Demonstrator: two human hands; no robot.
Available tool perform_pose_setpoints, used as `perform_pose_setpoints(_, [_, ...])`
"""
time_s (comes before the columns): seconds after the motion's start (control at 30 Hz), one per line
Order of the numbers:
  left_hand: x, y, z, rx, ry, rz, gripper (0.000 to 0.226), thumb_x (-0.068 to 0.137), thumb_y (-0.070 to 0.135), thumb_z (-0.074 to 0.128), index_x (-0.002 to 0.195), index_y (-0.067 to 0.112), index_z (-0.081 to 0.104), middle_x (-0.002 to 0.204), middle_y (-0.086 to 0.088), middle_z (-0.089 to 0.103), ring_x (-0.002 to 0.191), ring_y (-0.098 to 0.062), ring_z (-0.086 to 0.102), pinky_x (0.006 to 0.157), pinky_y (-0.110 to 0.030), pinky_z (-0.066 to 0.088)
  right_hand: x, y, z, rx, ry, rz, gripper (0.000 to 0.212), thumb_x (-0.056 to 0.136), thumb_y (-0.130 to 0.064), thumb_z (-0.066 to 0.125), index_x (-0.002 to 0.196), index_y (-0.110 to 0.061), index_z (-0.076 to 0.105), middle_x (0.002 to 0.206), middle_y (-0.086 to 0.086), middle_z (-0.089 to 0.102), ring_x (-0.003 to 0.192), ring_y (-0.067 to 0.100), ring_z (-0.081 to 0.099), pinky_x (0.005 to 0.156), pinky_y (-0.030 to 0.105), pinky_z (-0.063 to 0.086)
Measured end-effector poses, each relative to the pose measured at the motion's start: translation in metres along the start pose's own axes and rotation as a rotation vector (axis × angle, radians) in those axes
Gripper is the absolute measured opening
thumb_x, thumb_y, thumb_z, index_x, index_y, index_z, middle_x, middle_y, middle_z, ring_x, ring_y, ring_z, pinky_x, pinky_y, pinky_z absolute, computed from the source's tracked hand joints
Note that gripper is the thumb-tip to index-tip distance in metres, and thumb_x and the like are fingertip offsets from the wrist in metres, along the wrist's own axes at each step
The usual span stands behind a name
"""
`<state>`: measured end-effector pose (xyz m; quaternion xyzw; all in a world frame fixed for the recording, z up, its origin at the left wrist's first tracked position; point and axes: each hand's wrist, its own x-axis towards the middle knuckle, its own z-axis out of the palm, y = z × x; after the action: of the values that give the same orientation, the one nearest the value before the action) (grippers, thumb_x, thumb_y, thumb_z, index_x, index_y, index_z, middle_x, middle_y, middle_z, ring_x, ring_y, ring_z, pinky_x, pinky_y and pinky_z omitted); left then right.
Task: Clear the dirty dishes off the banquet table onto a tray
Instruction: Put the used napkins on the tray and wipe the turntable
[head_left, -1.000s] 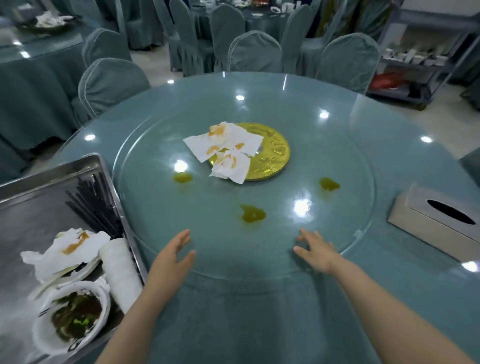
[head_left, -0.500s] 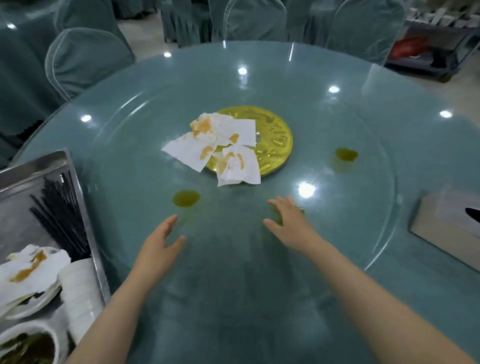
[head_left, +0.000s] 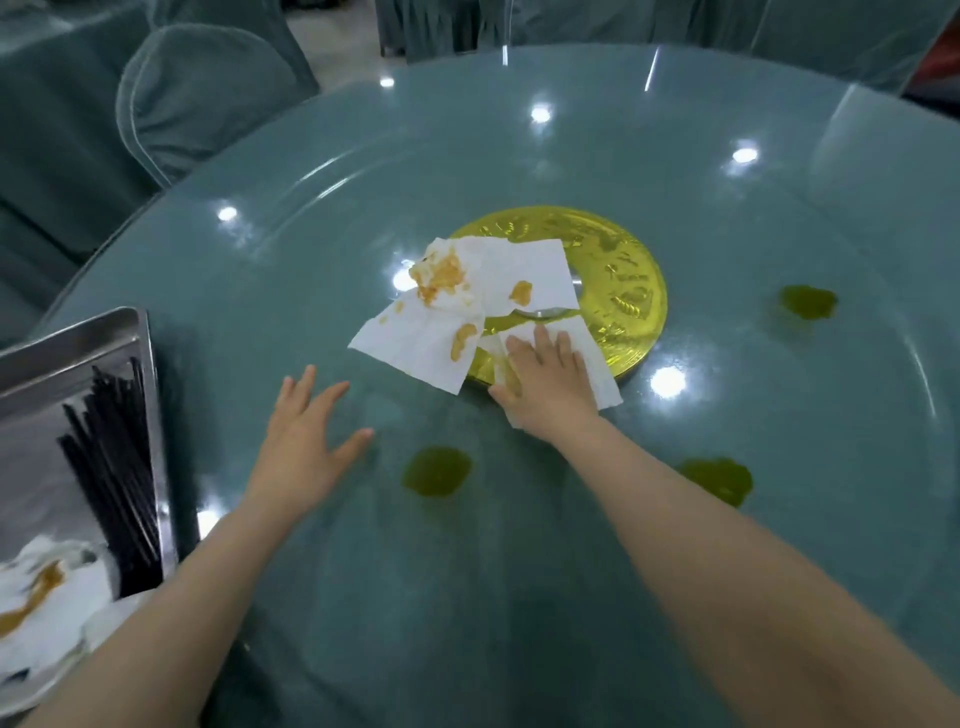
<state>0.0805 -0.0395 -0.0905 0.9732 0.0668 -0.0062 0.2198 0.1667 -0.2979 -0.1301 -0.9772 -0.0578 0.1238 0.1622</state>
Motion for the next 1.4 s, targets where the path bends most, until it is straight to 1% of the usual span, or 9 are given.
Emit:
perform_pose_setpoints(0.2, [0.045,-0.021,0.014,0.35,-0.241,-0.096,0.117,0.066,0.077,0.058,0.149,0.032,-0.011,0.156,-0.004,-0.026,0.143,-0.028,-0.023,0.113,-0.057,-0.004,-0.001,0.03,0.004,0.191,0.147,-0.024,0.071,0.085,0.007,0.051,0.146,-0.022,0.033,0.157,-0.002,0.023,0.145,0.018,0.017,0.115,0.026,0.012])
perform_pose_setpoints(0.37, [0.056,-0.036,0.025,0.314,-0.408,-0.182,0.129,0.059,0.084,0.054,0.143,0.031,-0.028,0.152,0.0,-0.036,0.142,-0.026,-0.025,0.111,-0.062,-0.004,0.006,0.013,-0.016,0.489,0.428,-0.17,0.053,0.092,0.007,0.039,0.134,-0.021,0.054,0.144,0.0,0.047,0.136,0.015,0.038,0.107,0.018,0.021])
perform_pose_setpoints(0.57, [0.058,-0.037,0.034,0.276,-0.444,-0.178,0.135,0.047,0.092,0.045,0.133,0.034,-0.041,0.144,0.004,-0.046,0.139,-0.024,-0.032,0.109,-0.062,-0.008,0.071,-0.04,-0.023,0.4,0.377,-0.265,0.065,0.091,0.01,0.031,0.144,-0.028,0.038,0.155,0.004,0.027,0.144,0.02,0.021,0.108,0.012,0.008])
perform_pose_setpoints(0.67, [0.055,-0.036,0.036,0.266,-0.435,-0.186,0.132,0.051,0.09,0.049,0.134,0.036,-0.04,0.145,0.004,-0.045,0.139,-0.023,-0.033,0.109,-0.061,-0.011,0.11,-0.051,-0.018,0.26,0.226,-0.129,0.051,0.1,-0.036,0.03,0.149,-0.039,0.016,0.159,0.01,0.007,0.146,0.034,0.003,0.116,0.046,0.007])
perform_pose_setpoints(0.73, [0.052,-0.036,0.039,0.248,-0.441,-0.188,0.13,0.046,0.092,0.043,0.122,0.04,-0.048,0.137,0.007,-0.051,0.138,-0.023,-0.035,0.108,-0.061,-0.013,0.123,-0.054,-0.011,0.083,0.04,-0.034,0.08,0.075,-0.084,0.02,0.145,-0.051,0.002,0.159,0.009,-0.011,0.143,0.041,-0.013,0.109,0.064,-0.004])
perform_pose_setpoints(0.9, [0.049,-0.035,0.041,0.275,-0.438,-0.188,0.132,0.045,0.094,0.037,0.133,0.035,-0.043,0.131,0.008,-0.052,0.137,-0.025,-0.036,0.107,-0.063,-0.012,0.122,-0.051,-0.001,-0.164,-0.058,-0.181,0.115,0.042,-0.1,0.023,0.142,-0.053,-0.006,0.16,0.007,-0.006,0.144,0.039,-0.012,0.104,0.071,-0.006])
perform_pose_setpoints(1.1, [0.038,-0.025,0.043,0.266,-0.453,-0.209,0.132,0.045,0.095,0.034,0.131,0.032,-0.045,0.145,0.0,-0.046,0.137,-0.029,-0.035,0.107,-0.065,-0.01,0.081,-0.052,0.01,-0.044,0.007,-0.3,0.078,0.076,-0.069,0.056,0.142,-0.037,0.032,0.157,0.007,0.015,0.145,0.027,0.006,0.116,0.046,0.007])
perform_pose_setpoints(1.23, [0.028,-0.018,0.044,0.259,-0.448,-0.228,0.135,0.043,0.097,0.031,0.137,0.029,-0.038,0.146,-0.002,-0.044,0.137,-0.03,-0.035,0.106,-0.066,-0.01,0.062,-0.058,0.011,0.141,0.086,-0.325,0.043,0.086,-0.03,0.064,0.128,-0.024,0.054,0.138,0.007,0.043,0.126,0.028,0.037,0.099,0.03,0.027])
perform_pose_setpoints(1.4, [0.011,-0.008,0.045,0.136,-0.493,-0.273,0.136,0.049,0.091,0.047,0.14,0.029,-0.034,0.145,0.0,-0.046,0.136,-0.027,-0.038,0.106,-0.064,-0.013,0.044,-0.06,0.011,0.195,0.111,-0.284,0.035,0.085,-0.008,0.059,0.118,-0.016,0.061,0.125,0.006,0.053,0.112,0.026,0.049,0.087,0.025,0.032])
